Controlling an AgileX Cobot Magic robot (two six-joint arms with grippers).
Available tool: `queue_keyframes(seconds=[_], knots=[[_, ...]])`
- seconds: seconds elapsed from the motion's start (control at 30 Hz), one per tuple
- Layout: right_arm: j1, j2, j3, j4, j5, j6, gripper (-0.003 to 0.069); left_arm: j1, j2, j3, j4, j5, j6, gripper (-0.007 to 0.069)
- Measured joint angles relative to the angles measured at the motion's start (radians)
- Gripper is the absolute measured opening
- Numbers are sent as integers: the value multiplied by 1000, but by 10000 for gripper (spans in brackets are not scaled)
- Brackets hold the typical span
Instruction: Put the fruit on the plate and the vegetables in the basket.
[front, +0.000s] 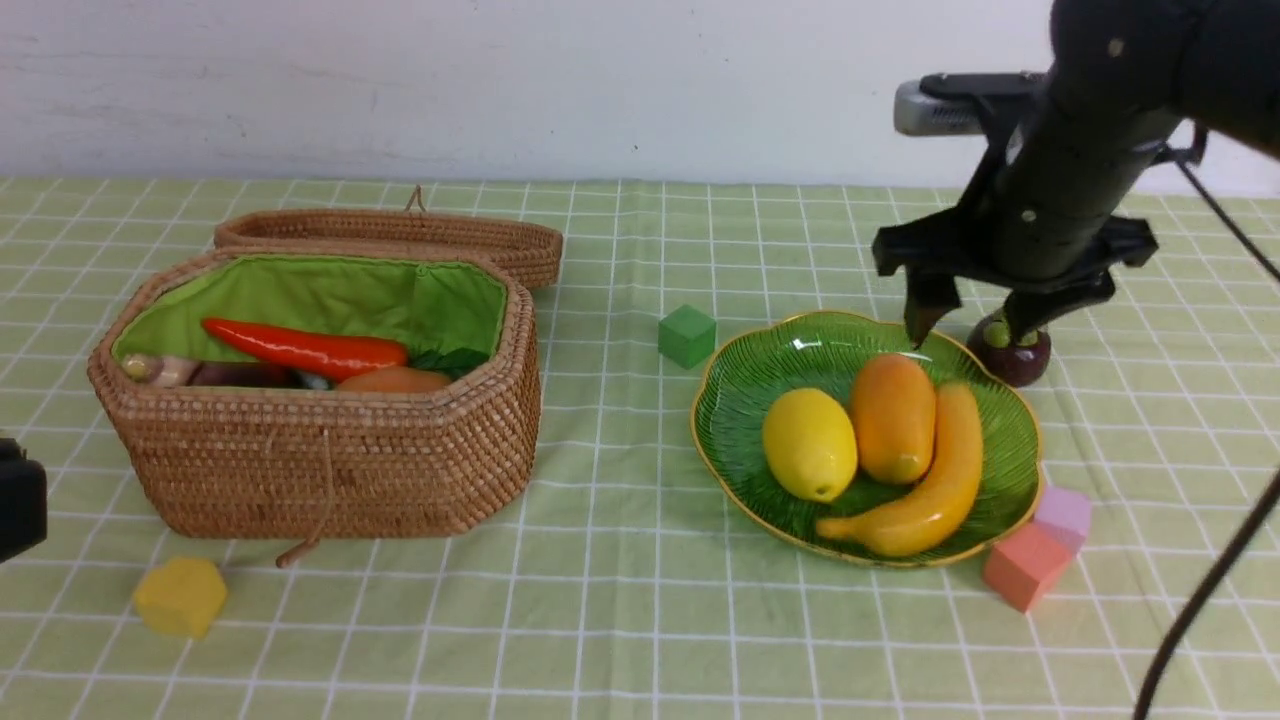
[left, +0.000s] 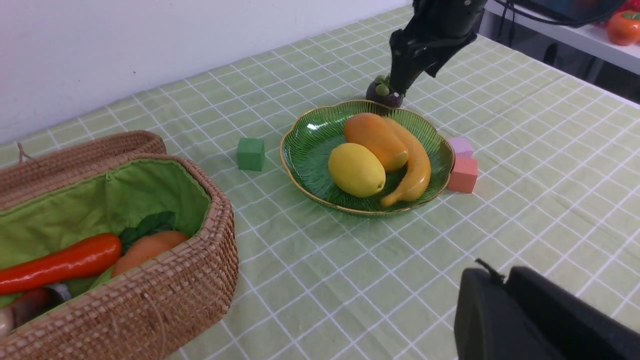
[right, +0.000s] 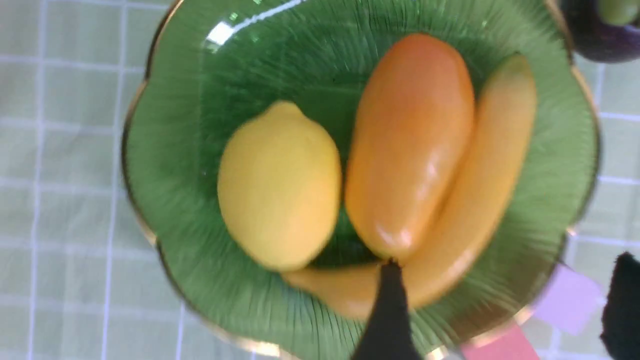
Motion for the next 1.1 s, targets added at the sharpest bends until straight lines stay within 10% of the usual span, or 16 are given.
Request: queue_keyframes(seconds=[0.43,0.7,1.1], knots=[[0,-529,302,12,63,-47,-10,0,-300,323,-39,-219,-69,-13],[0,-928,726,73,71,43,-15,0,-490,618,-44,-508,-110,-13],[0,-1232,1038,61,-62,100,-5,0,-492,723,-46,-544,-115,-13]])
